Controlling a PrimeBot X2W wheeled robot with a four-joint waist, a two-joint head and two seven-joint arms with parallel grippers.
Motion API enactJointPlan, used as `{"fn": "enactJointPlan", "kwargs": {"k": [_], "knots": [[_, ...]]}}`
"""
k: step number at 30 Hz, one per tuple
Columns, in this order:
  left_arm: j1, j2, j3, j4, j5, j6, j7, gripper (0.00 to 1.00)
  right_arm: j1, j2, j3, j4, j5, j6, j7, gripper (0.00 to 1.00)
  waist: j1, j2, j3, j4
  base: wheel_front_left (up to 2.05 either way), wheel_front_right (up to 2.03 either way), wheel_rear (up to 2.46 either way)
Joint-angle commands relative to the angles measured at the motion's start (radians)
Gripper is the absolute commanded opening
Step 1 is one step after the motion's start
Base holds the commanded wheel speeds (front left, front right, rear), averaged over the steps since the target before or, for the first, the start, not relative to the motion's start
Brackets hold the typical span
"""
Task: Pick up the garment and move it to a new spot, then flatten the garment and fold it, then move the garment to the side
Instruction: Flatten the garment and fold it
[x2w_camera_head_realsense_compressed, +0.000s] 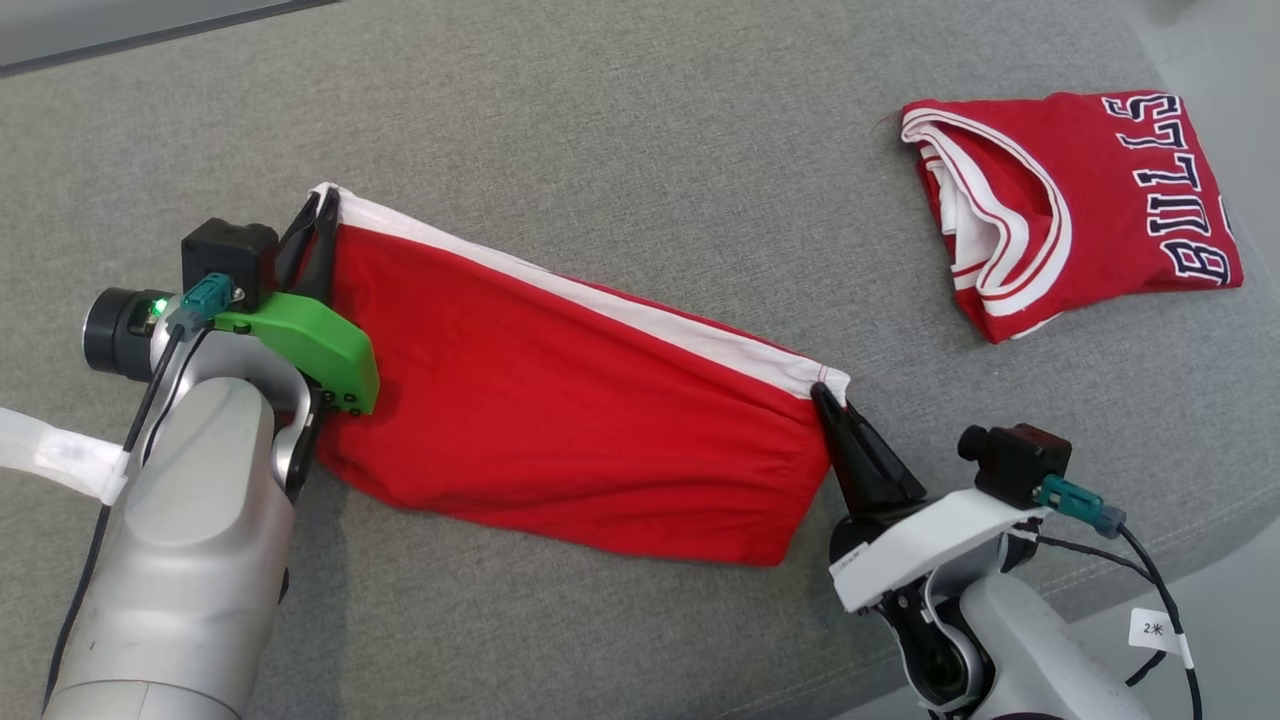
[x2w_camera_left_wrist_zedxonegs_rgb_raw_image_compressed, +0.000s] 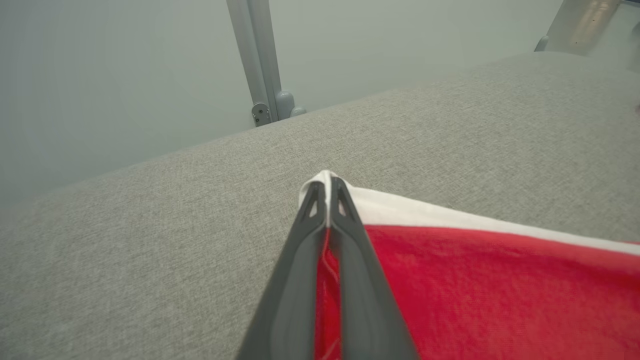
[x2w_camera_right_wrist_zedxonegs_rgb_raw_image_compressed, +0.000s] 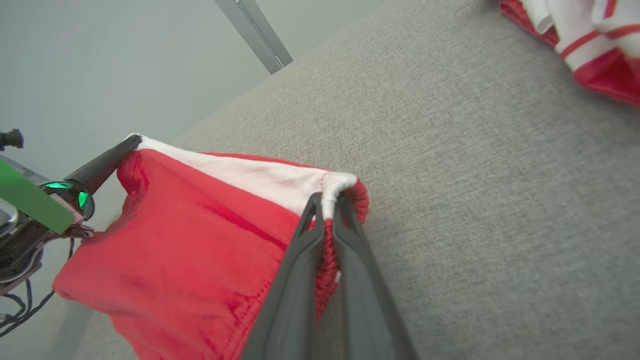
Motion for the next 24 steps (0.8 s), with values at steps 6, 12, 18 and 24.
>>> {"fn": "enactJointPlan", "kwargs": {"k": [6,12,18,24], "knots": [[0.023,-0.005,0.030,-0.003,0.025,-0.004,-0.002,1.00,0.007,0.014,-0.025,0.012,-0.012,0.000,-0.003,1.00,0.0000,-0.0001,-0.011,-0.004,0.00,0.00,0.00],[0.074,-0.018,0.075,-0.022,0.029,0.010,-0.002,1.00,0.030,0.020,-0.134,0.007,-0.144,0.000,-0.003,1.00,0.0000,-0.0001,-0.052,0.006,0.00,0.00,0.00],[0.161,-0.045,0.112,-0.023,0.020,0.008,-0.002,1.00,0.092,0.053,-0.336,-0.052,-0.384,0.000,-0.003,1.00,0.0000,-0.0001,-0.110,0.018,0.00,0.00,0.00],[0.216,-0.070,0.116,0.039,0.005,-0.005,-0.002,1.00,0.143,0.066,-0.383,-0.067,-0.427,0.000,-0.003,1.00,0.0000,-0.0001,-0.150,0.030,0.00,0.00,0.00]]}}
